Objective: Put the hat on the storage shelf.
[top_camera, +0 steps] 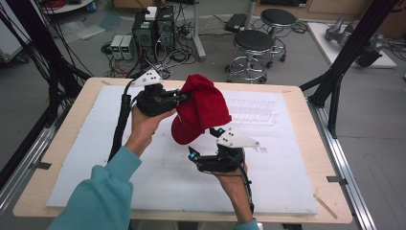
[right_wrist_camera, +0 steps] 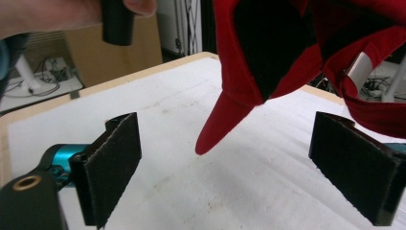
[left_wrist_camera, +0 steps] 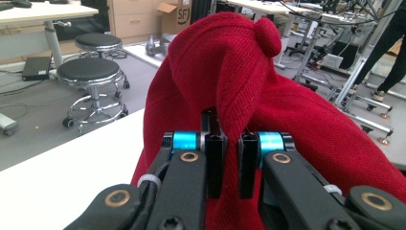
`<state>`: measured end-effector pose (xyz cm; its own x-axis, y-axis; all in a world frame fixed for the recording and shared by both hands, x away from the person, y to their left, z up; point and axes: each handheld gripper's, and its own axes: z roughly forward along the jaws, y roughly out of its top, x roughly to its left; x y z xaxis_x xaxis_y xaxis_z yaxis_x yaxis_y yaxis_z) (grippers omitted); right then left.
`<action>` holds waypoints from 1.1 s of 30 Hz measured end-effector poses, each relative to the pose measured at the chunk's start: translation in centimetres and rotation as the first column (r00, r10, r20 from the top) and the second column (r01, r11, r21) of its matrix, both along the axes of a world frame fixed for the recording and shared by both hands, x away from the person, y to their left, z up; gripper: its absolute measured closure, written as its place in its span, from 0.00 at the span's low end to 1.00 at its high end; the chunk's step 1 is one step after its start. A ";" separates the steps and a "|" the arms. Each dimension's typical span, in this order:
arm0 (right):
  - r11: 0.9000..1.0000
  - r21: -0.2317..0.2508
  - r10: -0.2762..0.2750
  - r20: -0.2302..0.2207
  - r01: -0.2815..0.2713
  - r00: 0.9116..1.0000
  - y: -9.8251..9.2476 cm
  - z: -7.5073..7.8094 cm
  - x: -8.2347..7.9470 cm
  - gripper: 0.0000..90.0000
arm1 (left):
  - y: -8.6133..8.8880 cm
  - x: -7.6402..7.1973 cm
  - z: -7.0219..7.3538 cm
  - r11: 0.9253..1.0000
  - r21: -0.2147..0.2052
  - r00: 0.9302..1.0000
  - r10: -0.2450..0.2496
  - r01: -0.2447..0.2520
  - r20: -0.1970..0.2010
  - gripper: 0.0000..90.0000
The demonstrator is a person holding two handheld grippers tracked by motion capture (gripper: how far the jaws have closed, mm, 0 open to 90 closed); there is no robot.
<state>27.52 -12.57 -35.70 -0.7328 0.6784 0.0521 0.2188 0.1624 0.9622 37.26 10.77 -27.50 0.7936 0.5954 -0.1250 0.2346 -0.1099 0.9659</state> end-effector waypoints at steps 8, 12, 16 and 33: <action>0.998 -0.011 -0.060 0.015 0.060 0.998 0.8 -0.9 0.4 0.41 | -0.6 -0.6 0.3 1.000 -0.018 1.000 0.004 -0.003 0.007 0.95; 0.997 -0.013 -0.072 0.022 0.072 0.997 1.3 -1.1 0.3 0.58 | -0.7 -0.7 0.3 1.000 -0.020 1.000 0.007 -0.007 0.011 0.95; 0.997 -0.010 -0.076 0.024 0.077 0.997 1.4 -1.0 0.3 0.74 | -0.6 -0.8 0.3 1.000 -0.018 1.000 0.005 -0.005 0.015 0.95; 0.996 0.074 -0.051 -0.071 0.057 0.996 0.4 -0.8 1.1 0.95 | -0.7 -0.7 -0.1 0.999 -0.033 1.000 -0.007 0.008 0.024 0.95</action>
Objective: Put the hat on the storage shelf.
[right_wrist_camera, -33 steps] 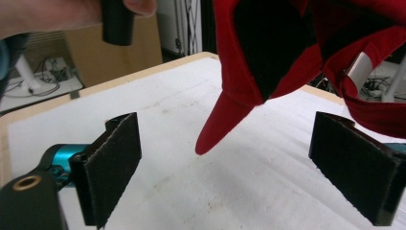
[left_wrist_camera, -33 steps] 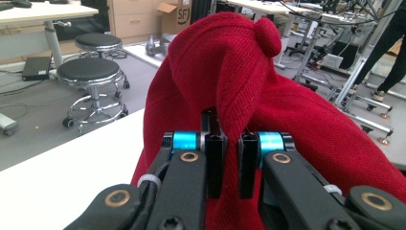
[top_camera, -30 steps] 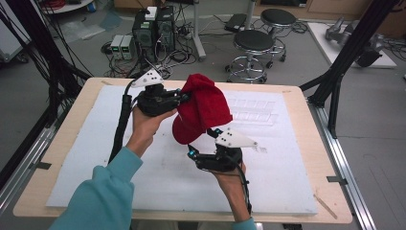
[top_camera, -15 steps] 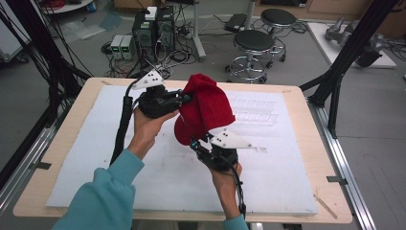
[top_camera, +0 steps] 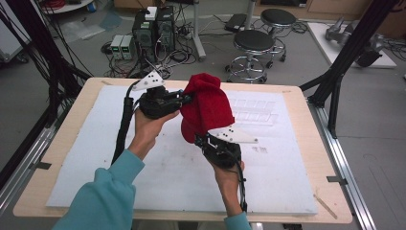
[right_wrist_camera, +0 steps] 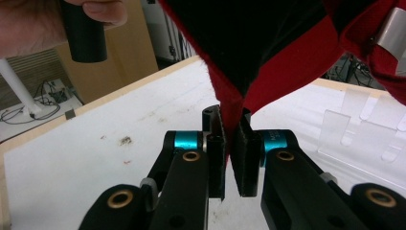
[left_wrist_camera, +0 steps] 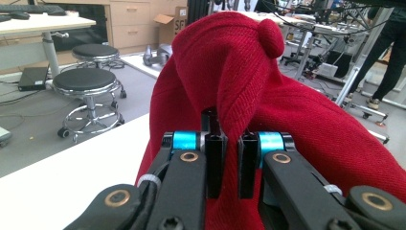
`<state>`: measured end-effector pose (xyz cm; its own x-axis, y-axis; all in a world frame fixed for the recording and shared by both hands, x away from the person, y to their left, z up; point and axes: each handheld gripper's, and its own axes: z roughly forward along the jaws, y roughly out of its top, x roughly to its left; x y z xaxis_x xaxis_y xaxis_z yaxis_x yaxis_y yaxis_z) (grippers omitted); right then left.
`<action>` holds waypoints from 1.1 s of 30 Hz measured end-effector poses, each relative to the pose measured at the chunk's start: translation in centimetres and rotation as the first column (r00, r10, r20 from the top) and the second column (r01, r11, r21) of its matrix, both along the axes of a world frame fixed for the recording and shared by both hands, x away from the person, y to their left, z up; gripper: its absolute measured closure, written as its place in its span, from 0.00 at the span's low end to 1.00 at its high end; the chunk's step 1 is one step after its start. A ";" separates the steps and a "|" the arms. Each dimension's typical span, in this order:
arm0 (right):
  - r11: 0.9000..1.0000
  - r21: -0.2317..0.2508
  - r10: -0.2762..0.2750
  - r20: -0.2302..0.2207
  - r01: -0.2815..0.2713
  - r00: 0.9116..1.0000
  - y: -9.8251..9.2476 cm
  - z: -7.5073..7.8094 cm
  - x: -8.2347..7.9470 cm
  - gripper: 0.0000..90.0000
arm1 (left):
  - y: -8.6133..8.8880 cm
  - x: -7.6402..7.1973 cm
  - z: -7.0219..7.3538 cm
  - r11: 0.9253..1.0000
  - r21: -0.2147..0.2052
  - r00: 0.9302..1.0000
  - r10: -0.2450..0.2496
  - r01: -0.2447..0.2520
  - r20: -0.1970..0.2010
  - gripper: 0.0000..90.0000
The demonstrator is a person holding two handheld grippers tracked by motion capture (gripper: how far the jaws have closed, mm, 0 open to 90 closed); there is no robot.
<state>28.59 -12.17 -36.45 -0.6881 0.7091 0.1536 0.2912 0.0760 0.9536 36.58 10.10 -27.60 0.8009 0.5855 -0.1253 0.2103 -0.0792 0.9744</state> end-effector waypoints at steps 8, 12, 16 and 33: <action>1.000 -0.018 -0.007 -0.005 0.007 1.000 -0.3 0.2 0.0 0.96 | 0.1 0.2 -0.1 1.000 0.013 1.000 -0.006 0.006 0.000 0.92; 0.999 -0.042 -0.028 0.000 0.028 1.000 -0.4 0.3 0.0 0.96 | 0.3 0.3 0.0 1.000 0.001 1.000 -0.003 0.003 -0.010 0.78; 0.998 -0.036 -0.047 0.011 0.047 0.999 -0.8 0.3 0.1 0.96 | 0.6 0.5 -0.1 1.000 0.000 0.999 0.005 -0.005 -0.033 0.52; 0.987 -0.075 -0.137 0.063 0.142 0.989 -4.0 1.9 2.4 0.96 | 5.1 -0.6 -2.4 0.988 0.144 0.998 0.050 -0.056 0.048 0.13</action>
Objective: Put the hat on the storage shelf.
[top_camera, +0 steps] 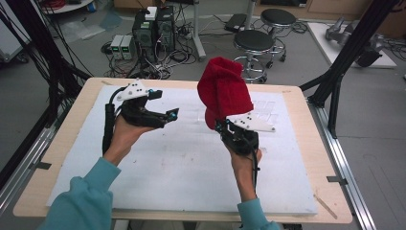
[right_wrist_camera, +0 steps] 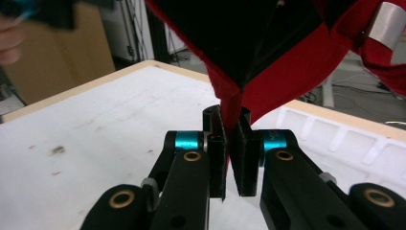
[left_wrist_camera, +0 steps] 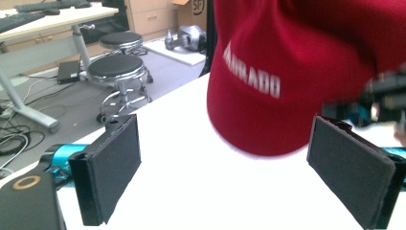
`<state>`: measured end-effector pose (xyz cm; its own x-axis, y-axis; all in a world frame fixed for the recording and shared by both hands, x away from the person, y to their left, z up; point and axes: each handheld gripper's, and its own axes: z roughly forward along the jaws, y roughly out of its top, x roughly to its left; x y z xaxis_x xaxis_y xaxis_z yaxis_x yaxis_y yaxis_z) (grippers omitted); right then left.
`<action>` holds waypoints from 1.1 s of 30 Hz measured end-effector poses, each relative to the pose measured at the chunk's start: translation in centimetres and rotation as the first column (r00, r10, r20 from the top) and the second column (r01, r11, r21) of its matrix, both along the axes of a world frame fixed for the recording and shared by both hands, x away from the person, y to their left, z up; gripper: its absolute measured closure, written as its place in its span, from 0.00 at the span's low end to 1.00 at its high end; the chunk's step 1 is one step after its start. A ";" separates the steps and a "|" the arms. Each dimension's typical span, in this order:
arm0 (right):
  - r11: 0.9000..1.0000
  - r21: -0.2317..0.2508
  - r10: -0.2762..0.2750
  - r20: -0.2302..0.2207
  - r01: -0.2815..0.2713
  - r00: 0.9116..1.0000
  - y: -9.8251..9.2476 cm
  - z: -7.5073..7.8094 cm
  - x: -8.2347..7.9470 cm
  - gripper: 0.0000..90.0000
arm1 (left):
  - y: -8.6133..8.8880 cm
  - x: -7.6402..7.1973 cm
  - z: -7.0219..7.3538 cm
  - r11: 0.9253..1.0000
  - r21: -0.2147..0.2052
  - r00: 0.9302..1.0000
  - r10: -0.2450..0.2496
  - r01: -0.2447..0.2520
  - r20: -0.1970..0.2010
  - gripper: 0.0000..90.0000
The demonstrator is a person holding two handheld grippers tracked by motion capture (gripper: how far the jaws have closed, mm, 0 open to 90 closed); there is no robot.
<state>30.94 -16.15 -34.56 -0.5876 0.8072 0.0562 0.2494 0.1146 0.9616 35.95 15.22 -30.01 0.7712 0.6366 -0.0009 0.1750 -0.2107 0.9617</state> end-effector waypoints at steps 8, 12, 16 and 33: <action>1.000 -0.016 -0.026 0.018 0.026 1.000 -1.0 0.7 2.3 0.96 | 3.7 -1.4 -3.5 0.999 0.022 0.999 0.040 -0.039 -0.019 0.13; 0.999 -0.023 -0.030 0.008 0.030 1.000 -1.4 0.8 3.8 0.96 | 5.3 -2.2 -5.1 0.998 0.023 0.998 0.057 -0.056 -0.030 0.13; 0.999 -0.037 -0.035 -0.004 0.035 0.999 -1.9 0.7 4.8 0.96 | 6.9 -2.9 -6.9 0.997 0.015 0.996 0.074 -0.074 -0.042 0.13; 0.997 -0.073 -0.011 -0.042 0.008 0.999 -3.2 0.1 8.6 0.96 | 11.7 -5.9 -12.0 0.985 0.007 0.981 0.170 -0.170 -0.089 0.13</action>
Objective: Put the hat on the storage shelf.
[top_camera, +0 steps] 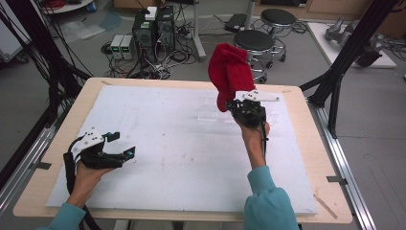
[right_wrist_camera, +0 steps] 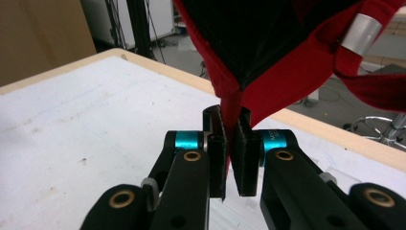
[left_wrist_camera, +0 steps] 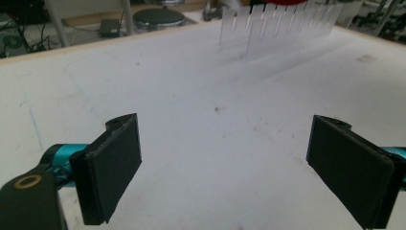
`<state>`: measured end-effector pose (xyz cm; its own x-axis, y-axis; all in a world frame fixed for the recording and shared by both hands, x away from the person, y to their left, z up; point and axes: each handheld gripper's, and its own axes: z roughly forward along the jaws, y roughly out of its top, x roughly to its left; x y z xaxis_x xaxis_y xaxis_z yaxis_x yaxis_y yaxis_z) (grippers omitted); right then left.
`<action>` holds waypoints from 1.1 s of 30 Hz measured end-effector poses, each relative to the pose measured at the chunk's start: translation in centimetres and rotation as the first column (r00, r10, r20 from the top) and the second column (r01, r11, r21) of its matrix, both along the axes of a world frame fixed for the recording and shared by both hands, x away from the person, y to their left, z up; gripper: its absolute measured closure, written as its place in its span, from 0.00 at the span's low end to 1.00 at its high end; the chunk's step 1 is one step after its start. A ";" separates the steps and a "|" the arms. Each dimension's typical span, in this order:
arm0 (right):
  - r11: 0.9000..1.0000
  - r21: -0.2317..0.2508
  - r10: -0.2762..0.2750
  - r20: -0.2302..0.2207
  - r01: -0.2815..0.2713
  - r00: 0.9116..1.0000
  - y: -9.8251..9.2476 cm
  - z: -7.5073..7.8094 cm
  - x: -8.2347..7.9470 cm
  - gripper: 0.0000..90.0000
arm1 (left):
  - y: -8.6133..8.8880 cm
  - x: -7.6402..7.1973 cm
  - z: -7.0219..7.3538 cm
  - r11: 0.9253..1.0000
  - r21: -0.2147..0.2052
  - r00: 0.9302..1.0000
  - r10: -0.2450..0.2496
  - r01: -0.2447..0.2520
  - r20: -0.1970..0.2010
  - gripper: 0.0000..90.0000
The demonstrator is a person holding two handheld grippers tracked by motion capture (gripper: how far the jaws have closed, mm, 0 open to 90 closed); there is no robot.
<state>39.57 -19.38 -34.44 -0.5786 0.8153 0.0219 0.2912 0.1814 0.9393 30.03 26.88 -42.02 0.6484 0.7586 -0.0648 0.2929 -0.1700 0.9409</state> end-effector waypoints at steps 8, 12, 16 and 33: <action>1.000 0.005 -0.004 -0.030 0.004 1.000 0.1 -1.0 1.2 0.96 | 1.7 -1.5 -1.9 0.999 -0.039 1.000 0.024 -0.023 0.015 0.13; 1.000 0.016 -0.009 -0.032 0.009 0.999 0.1 -1.2 1.3 0.95 | 2.0 -1.7 -2.1 0.999 -0.046 0.999 0.030 -0.029 0.025 0.13; 1.000 0.023 -0.011 -0.034 0.012 0.999 0.1 -1.2 1.3 0.96 | 2.1 -1.8 -2.3 0.998 -0.046 0.999 0.033 -0.031 0.027 0.13; 1.000 -0.007 -0.020 -0.085 0.020 0.996 1.3 -2.1 2.0 0.95 | 2.2 -1.9 -2.7 0.997 -0.061 0.999 0.039 -0.038 0.023 0.13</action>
<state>41.52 -18.10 -36.58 -0.5585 0.8270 0.0650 0.3734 0.1806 0.9099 28.09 29.04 -44.74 0.6207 0.7782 -0.0961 0.2754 -0.1016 0.9559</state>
